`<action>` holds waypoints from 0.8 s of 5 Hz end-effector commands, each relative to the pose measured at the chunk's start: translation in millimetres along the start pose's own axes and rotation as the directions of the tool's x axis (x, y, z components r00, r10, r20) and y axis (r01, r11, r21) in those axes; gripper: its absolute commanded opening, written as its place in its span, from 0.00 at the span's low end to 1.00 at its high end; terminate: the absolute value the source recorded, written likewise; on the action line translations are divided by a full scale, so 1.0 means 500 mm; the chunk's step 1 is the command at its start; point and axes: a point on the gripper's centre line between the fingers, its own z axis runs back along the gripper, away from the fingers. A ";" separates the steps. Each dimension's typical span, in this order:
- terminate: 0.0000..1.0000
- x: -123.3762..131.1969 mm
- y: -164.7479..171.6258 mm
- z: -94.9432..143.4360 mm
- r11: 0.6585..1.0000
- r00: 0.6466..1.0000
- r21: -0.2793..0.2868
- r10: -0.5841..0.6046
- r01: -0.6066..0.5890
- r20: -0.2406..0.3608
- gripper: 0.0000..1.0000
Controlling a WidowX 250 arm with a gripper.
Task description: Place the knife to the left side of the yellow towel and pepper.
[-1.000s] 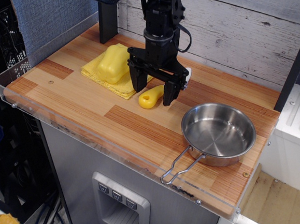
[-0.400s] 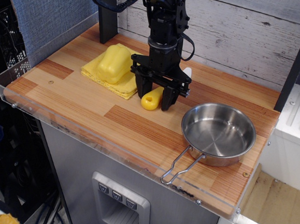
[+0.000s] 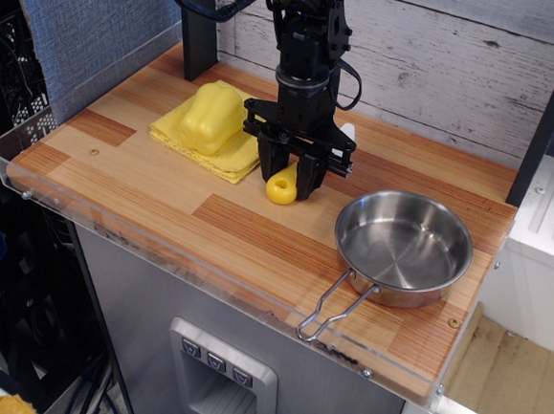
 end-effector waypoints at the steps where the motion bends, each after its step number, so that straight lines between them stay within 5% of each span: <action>1: 0.00 0.029 -0.037 0.102 0.997 0.986 -0.032 -0.066 0.072 0.154 0.00; 2: 0.00 0.008 -0.040 0.157 0.996 0.975 -0.027 -0.077 0.084 0.208 0.00; 4: 0.00 -0.045 0.046 0.198 0.999 0.980 -0.002 -0.042 0.043 0.194 0.00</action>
